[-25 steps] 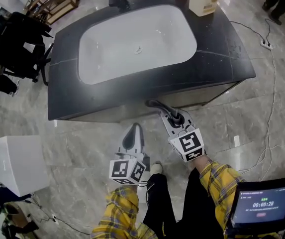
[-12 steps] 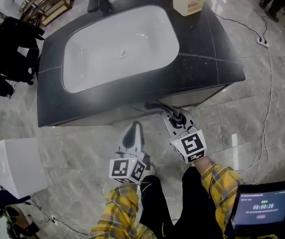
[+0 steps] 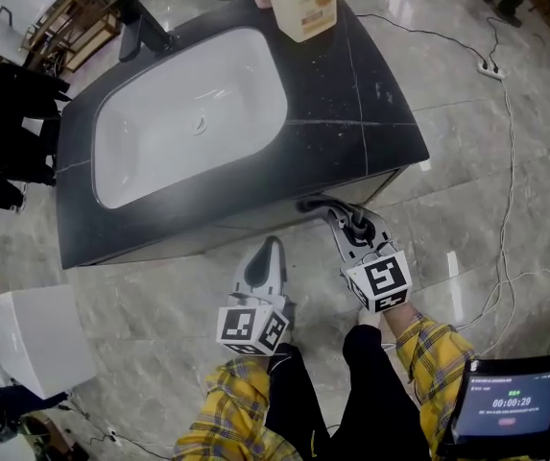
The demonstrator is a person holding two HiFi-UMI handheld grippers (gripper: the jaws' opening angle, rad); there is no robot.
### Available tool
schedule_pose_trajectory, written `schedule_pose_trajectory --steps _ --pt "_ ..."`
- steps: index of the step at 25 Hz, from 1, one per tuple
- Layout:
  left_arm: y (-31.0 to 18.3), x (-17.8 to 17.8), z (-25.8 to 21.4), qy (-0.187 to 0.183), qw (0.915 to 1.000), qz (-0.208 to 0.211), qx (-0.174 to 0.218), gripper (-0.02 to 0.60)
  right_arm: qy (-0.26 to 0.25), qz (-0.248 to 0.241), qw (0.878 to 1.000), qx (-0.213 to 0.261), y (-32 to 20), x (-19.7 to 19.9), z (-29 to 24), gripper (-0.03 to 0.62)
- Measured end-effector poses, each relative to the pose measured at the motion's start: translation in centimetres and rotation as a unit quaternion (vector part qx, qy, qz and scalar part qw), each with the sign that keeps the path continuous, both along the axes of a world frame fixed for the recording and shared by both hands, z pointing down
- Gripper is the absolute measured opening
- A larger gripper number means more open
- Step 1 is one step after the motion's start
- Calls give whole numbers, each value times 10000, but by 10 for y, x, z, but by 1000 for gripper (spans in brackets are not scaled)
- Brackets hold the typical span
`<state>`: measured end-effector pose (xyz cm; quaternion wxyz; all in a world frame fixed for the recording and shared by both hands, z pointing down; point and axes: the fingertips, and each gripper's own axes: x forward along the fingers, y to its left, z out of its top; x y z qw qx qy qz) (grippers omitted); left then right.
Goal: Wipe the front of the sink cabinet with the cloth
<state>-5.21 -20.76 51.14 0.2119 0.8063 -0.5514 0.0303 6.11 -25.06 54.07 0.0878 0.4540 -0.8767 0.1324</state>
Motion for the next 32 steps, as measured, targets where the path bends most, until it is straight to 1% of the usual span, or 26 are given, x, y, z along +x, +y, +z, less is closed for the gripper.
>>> schedule_pose_trajectory --steps 9,17,21,24,27,30,32 --pt "-21 74 2 42 9998 211 -6 6 40 340 9994 -83 -12 84 7 43" --pt "-31 123 10 101 9994 335 -78 6 26 441 9989 -130 -20 129 12 43" --pt "-33 141 13 60 9992 380 -71 6 39 474 9987 -189 -17 149 14 43" --pt "-32 143 13 62 9993 377 -28 6 60 361 9992 -174 -10 151 14 43" --pt "-28 134 16 91 9996 261 -37 6 -16 221 9996 -196 2 139 13 43" --pt "-21 116 20 88 9997 197 -86 6 -76 56 9997 -229 18 113 13 43" --pt "-15 95 21 69 9998 178 -115 6 -122 -28 9995 -286 29 88 15 43"
